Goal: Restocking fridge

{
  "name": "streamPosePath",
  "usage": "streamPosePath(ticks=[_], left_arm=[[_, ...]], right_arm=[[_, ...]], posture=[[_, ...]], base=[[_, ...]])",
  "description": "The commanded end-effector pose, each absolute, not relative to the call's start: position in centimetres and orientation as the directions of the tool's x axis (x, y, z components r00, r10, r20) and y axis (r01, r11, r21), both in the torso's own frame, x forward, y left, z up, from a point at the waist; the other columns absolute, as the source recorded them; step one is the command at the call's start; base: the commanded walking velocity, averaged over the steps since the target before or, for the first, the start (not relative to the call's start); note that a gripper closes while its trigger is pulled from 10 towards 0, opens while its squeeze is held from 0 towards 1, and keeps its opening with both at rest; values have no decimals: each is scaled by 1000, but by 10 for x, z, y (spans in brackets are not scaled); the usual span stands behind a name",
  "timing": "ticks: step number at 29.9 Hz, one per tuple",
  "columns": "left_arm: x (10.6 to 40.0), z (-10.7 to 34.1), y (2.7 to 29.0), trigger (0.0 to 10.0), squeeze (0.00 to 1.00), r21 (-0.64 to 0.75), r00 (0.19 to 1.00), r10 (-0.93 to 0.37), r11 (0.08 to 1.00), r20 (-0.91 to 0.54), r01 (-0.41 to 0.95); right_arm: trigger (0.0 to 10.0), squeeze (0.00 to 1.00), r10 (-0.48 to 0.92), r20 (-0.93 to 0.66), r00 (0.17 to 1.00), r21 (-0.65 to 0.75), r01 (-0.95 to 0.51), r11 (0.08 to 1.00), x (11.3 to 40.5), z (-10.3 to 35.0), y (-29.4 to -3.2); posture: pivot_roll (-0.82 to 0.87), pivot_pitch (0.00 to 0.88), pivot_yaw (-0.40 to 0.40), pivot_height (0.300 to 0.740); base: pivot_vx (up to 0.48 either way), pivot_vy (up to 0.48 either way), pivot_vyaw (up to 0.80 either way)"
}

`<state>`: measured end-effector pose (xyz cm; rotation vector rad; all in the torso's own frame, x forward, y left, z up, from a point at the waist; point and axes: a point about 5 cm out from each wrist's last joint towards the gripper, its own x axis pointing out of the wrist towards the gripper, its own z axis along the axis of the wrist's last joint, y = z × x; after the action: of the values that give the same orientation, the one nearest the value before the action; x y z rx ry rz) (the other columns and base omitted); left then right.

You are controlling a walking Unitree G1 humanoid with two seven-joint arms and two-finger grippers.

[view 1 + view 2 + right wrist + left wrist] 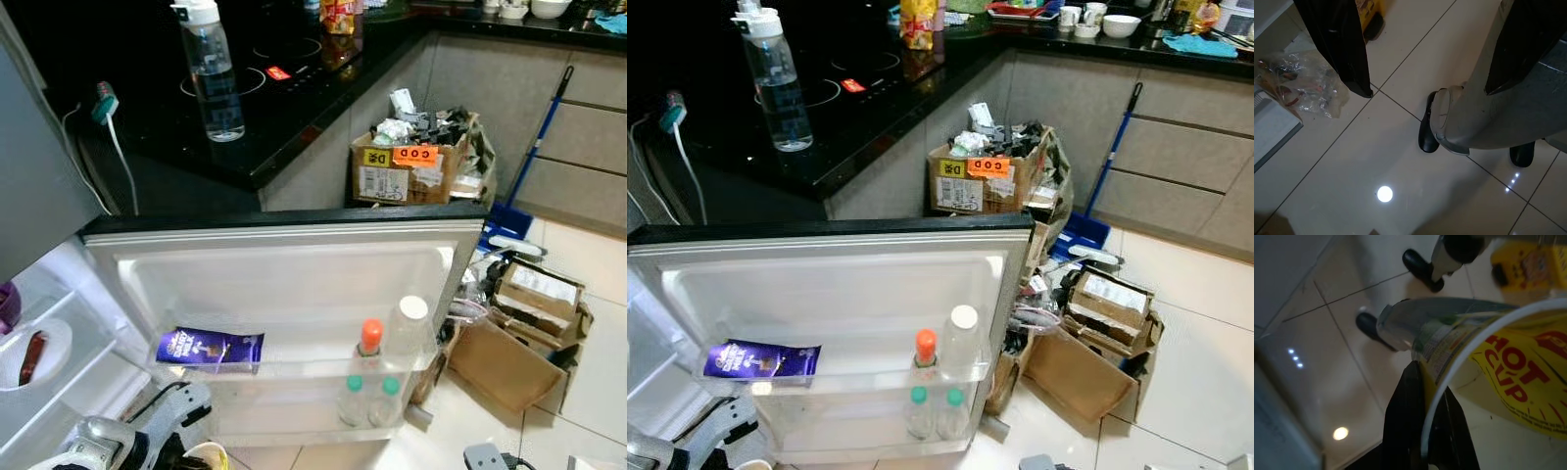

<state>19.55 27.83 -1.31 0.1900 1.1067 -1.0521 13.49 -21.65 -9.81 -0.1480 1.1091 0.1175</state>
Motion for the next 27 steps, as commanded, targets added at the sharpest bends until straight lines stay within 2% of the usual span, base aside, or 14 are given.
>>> streamPosePath(ticks=[1,7,10,12,17,20,22,24,27], left_arm=[[198,-14,274,10000,0,-342,39,-596,512,-802,788],[161,-39,259,10000,0,-466,-149,-594,426,-790,775],[155,-42,259,10000,0,-479,-192,-575,401,-795,781],[149,-44,256,10000,0,-501,-248,-568,346,-785,793],[155,-39,249,10000,0,-512,-244,-623,296,-744,806],[175,-20,245,10000,0,-460,-263,-632,166,-729,872],[180,-14,244,10000,0,-439,-266,-629,134,-731,888],[187,-9,243,10000,0,-412,-252,-622,125,-741,903],[205,0,238,10000,0,-344,-181,-610,160,-772,925]], right_arm=[[10000,0,30,-905,425,-46,-166,985,131,-100,-214],[10000,0,31,-906,422,-44,-166,985,130,-101,-213],[10000,0,30,-906,422,-44,-165,985,130,-101,-213],[10000,0,29,-906,423,-44,-164,986,130,-101,-213],[10000,0,29,-905,424,-44,-162,986,130,-101,-213],[10000,0,31,-905,424,-43,-165,985,131,-100,-213],[10000,0,32,-905,425,-43,-166,985,131,-100,-213],[10000,0,32,-905,425,-43,-166,985,131,-100,-213],[10000,0,32,-904,426,-43,-166,985,131,-100,-213]], posture=[[-55,0,31,740],[-57,0,31,740],[-58,0,33,740],[-59,0,34,740],[-59,0,34,740],[-55,0,32,740],[-55,0,32,740],[-55,0,35,740],[-56,0,39,740]], base=[[0,0,0],[0,0,0],[0,0,0],[0,0,0],[0,0,0],[0,0,0],[0,0,0],[0,0,0],[0,0,0]])
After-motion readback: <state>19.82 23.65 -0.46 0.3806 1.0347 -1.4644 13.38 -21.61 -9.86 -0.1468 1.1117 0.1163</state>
